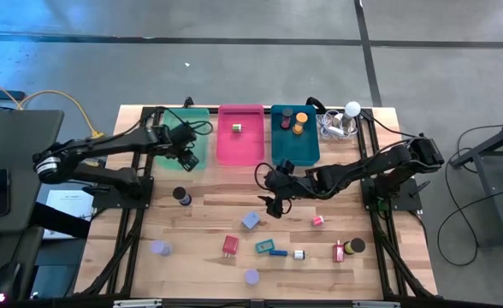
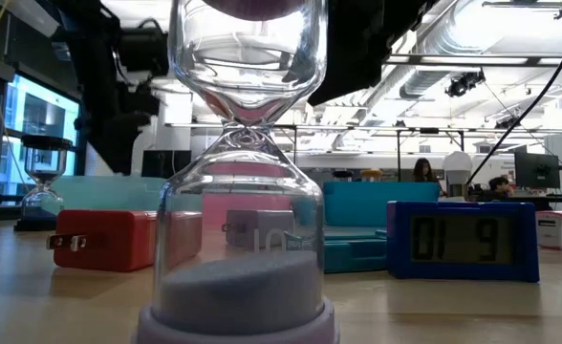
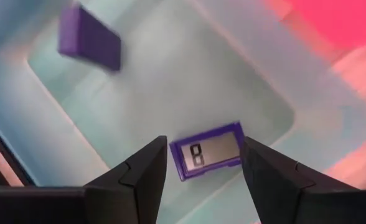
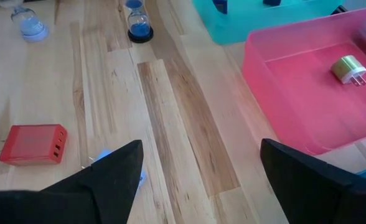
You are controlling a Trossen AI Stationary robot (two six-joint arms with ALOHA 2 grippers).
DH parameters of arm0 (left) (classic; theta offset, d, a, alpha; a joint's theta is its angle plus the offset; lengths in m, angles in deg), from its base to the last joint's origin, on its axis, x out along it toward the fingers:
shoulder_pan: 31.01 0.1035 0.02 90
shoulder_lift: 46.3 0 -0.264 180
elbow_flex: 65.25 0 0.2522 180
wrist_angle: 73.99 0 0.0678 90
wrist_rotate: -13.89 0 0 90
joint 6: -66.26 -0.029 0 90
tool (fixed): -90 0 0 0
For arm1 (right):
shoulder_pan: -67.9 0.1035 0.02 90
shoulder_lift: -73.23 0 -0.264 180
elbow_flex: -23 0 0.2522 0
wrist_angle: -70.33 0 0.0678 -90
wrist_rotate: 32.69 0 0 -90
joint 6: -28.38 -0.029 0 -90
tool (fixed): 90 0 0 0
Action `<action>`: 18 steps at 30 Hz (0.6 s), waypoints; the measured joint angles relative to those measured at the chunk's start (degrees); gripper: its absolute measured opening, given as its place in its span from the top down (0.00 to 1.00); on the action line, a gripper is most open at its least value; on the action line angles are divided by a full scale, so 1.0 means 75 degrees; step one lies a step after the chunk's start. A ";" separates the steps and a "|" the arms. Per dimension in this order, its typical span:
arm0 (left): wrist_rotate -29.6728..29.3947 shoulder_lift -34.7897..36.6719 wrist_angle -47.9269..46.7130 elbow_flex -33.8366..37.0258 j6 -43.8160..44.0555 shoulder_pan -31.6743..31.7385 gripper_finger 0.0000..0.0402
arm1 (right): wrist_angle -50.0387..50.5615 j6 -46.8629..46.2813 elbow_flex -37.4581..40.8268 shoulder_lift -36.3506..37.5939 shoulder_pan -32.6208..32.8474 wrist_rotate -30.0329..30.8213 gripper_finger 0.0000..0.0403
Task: Pick & Place Office items
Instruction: Put the purple charger adapter into the red bin
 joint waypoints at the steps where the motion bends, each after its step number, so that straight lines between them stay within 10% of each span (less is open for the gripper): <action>1: 0.0000 0.0152 -0.0055 -0.0062 -0.0166 0.0000 0.52 | -0.0011 -0.0001 0.0000 0.0000 0.0000 0.0002 0.22; 18: 0.0918 0.4011 -0.0048 -0.0216 0.0124 -0.1922 0.52 | 0.0097 0.1258 0.0008 -0.0468 0.0131 -0.2020 0.22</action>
